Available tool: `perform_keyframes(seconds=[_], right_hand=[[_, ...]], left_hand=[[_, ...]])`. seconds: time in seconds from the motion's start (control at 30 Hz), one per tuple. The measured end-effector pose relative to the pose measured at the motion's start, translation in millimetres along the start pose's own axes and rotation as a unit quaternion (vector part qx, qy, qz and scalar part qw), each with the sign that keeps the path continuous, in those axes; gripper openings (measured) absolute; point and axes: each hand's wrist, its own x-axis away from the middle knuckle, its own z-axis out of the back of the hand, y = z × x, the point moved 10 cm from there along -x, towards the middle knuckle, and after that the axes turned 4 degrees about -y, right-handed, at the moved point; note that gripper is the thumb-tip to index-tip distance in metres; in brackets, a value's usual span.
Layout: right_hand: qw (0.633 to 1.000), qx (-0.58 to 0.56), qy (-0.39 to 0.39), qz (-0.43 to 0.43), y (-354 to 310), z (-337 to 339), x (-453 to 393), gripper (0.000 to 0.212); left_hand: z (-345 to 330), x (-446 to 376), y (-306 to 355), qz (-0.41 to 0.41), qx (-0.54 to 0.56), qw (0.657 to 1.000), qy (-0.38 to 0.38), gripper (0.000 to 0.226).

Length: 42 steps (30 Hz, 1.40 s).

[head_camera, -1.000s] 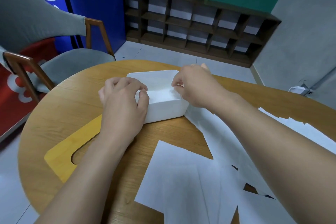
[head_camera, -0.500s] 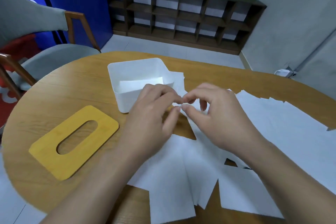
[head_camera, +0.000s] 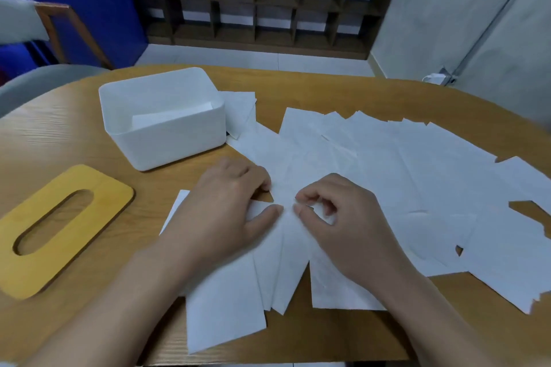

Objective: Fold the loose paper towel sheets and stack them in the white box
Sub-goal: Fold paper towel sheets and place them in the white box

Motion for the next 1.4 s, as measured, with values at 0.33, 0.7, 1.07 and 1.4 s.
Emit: perform_keyframes(seconds=[0.33,0.7,1.07,1.4], right_hand=[[0.999,-0.001,0.012,0.051,10,5,2,0.004],[0.997,-0.006,0.037,0.063,4,8,4,0.007],[0.976,-0.214,-0.027,-0.014,3,1,5,0.02],[0.969,-0.216,0.109,-0.059,28,49,3,0.021]], left_hand=[[1,-2,-19,0.06,0.016,0.989,-0.135,0.031],[6,-9,-9,0.049,0.135,0.983,-0.111,0.018],[20,-27,0,0.049,0.402,0.907,0.117,0.014],[1,-30,-18,0.1,0.332,0.937,0.04,0.01]])
